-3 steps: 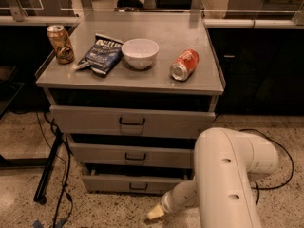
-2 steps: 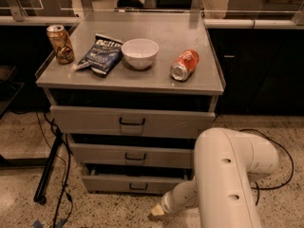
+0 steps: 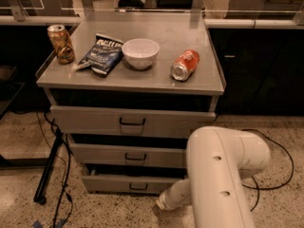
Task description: Close bottom drawer
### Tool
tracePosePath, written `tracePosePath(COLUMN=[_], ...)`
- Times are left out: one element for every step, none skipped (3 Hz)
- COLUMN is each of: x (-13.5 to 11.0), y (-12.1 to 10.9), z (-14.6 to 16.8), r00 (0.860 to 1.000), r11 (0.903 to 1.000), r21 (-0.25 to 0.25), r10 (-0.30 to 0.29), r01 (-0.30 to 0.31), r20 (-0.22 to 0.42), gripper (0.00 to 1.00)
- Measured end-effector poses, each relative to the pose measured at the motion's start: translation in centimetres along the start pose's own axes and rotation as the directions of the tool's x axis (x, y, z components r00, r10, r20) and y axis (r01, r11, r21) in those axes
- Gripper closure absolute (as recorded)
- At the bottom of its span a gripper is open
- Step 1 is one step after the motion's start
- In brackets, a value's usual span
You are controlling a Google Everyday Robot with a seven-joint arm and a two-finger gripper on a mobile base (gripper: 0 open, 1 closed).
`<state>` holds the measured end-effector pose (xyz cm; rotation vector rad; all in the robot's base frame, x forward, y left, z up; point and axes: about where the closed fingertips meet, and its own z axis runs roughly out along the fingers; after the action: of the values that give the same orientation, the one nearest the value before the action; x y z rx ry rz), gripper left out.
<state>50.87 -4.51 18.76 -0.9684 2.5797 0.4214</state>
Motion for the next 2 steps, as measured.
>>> tracePosePath(x=[-1.18,-2.18], y=[-1.19,-2.04], z=[0.75,1.41], r00=[1.0,1.0], r11=[0.999,0.996], r21=[0.045,0.088], r10=[-0.004,-0.018], r01=[0.004,0.018], r20=[0.0,-0.006], gripper=[1.0,1.0])
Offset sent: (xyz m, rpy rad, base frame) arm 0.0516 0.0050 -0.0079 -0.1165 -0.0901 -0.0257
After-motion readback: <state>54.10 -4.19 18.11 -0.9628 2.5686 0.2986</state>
